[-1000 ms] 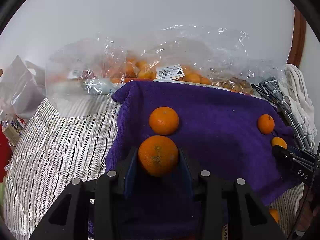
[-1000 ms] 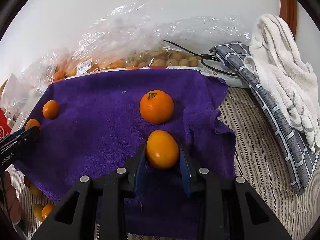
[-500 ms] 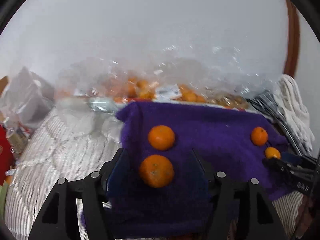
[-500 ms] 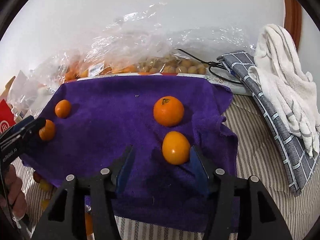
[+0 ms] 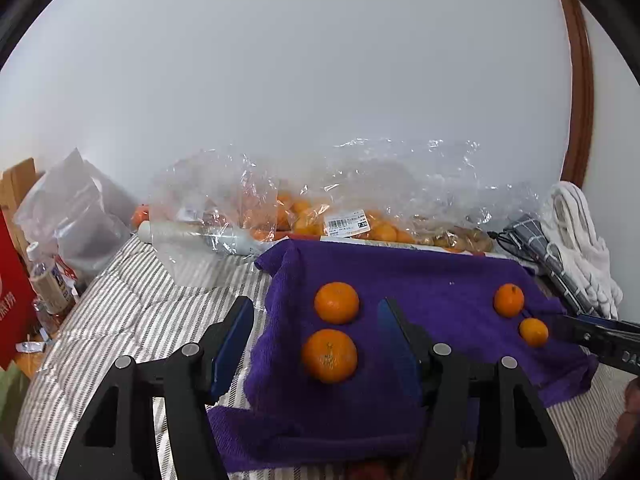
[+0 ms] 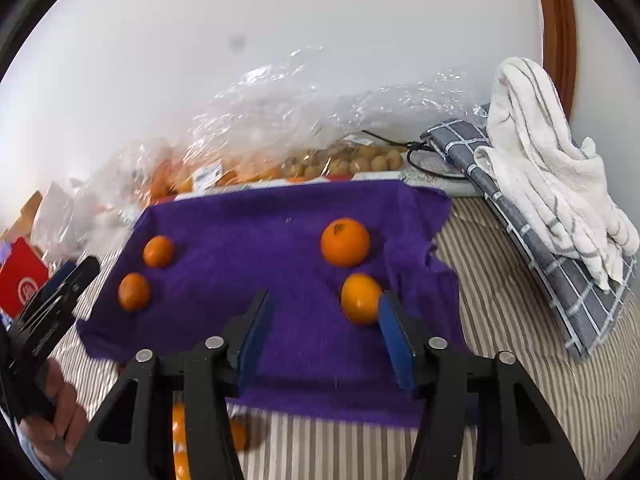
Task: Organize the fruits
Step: 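Move the right tool back to the pile and grasp an orange, then grasp a small red fruit with the left tool while the right tool holds its orange, then carry both fruits over the towel and open both tools to release them, then move the right tool back to the pile and grasp an orange, then grasp a yellow-green fruit with the left tool while the right tool holds its orange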
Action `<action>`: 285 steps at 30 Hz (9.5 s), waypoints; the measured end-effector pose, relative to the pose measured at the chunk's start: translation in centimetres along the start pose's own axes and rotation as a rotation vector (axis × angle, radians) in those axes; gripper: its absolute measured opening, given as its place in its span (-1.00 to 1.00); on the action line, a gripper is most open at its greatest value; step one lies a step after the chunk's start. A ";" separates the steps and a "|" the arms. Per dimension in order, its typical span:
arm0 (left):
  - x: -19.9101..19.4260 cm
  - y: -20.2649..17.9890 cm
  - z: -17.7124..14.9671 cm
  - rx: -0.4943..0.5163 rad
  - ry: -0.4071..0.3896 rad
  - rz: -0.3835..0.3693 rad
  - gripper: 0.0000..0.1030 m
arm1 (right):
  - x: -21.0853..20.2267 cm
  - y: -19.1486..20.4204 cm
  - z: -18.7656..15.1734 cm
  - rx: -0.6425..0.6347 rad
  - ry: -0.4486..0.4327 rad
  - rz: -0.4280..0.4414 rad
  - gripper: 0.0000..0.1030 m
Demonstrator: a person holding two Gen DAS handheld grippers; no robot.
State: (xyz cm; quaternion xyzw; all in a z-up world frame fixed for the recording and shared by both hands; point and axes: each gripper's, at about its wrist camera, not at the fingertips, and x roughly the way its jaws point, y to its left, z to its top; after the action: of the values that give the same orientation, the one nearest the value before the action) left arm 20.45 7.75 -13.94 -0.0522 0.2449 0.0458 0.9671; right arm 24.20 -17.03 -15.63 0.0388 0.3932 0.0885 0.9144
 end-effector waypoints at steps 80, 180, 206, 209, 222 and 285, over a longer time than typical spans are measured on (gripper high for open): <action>-3.9 1.9 -8.7 0.105 0.375 -0.102 0.36 | -1.3 -0.5 -9.3 -0.077 0.042 0.076 -0.37; 2.8 1.5 -1.6 -0.057 0.274 -0.165 -0.60 | 1.9 -1.5 -1.8 -0.059 -0.033 0.008 -0.37; 3.7 -0.2 -2.7 0.015 0.298 -0.118 -0.59 | 4.4 -1.3 -2.4 -0.077 0.029 -0.038 -0.29; 3.6 -0.1 -2.6 0.002 0.304 -0.132 -0.46 | 4.5 -1.1 -2.4 -0.086 0.032 -0.028 -0.12; 1.5 0.0 -2.1 -0.032 0.219 -0.137 0.16 | 1.3 0.2 -2.6 -0.110 -0.136 0.047 0.25; -5.5 1.6 -6.7 -0.060 0.351 -0.129 0.40 | -3.4 -2.9 -9.6 -0.010 -0.022 0.110 -0.33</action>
State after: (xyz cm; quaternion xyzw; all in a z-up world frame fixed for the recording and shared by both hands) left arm 12.33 8.21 -17.30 -0.1037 0.4045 -0.0191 0.9084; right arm 15.37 -20.54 -20.21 0.0568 0.3800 0.1403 0.9125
